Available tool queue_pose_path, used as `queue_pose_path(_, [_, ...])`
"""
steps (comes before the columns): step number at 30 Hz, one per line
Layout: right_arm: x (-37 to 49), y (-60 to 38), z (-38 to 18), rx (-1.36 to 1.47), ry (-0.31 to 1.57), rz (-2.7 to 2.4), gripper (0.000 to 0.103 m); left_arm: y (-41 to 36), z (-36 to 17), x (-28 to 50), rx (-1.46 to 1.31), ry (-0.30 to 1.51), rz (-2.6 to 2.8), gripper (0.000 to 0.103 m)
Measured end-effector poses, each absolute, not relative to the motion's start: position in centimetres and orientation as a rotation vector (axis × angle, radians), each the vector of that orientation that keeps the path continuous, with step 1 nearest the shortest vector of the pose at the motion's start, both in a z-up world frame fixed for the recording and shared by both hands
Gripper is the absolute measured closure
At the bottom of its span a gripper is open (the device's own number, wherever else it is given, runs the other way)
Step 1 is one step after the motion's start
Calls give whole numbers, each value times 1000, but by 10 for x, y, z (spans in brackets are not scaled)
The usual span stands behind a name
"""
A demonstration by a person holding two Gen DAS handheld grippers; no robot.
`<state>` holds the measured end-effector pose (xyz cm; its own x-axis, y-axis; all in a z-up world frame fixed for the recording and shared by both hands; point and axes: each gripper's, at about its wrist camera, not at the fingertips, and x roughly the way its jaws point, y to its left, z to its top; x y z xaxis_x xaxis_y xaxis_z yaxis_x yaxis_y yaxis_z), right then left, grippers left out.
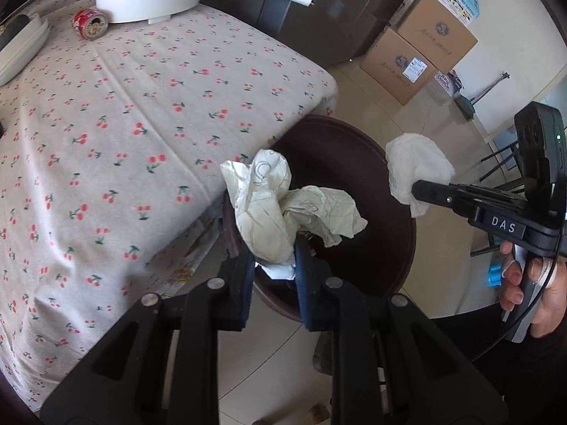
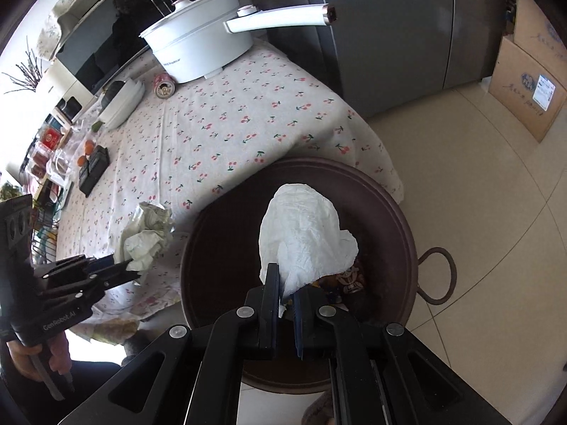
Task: Collect trash
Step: 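Carry the tissue and crumpled paper over the bin and release the paper, then release the white tissue into the bin with the right tool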
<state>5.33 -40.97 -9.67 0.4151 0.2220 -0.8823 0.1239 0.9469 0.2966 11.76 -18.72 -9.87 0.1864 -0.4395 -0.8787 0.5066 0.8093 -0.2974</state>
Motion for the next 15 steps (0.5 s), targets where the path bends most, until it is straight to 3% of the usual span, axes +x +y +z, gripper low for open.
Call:
queue_pose_path(6, [43,-425,-102,347,1161,29,95,-204,-107,119,102,1233,-676,74])
queue_pose_path(10, [38,-431,-104,353,1167,14,95,-195,-102,123,97,1208,-633,36])
queue_pose_path(15, [40,-430,-104,351,1165,18,94,-168,-91,132,12,1186,-576,27])
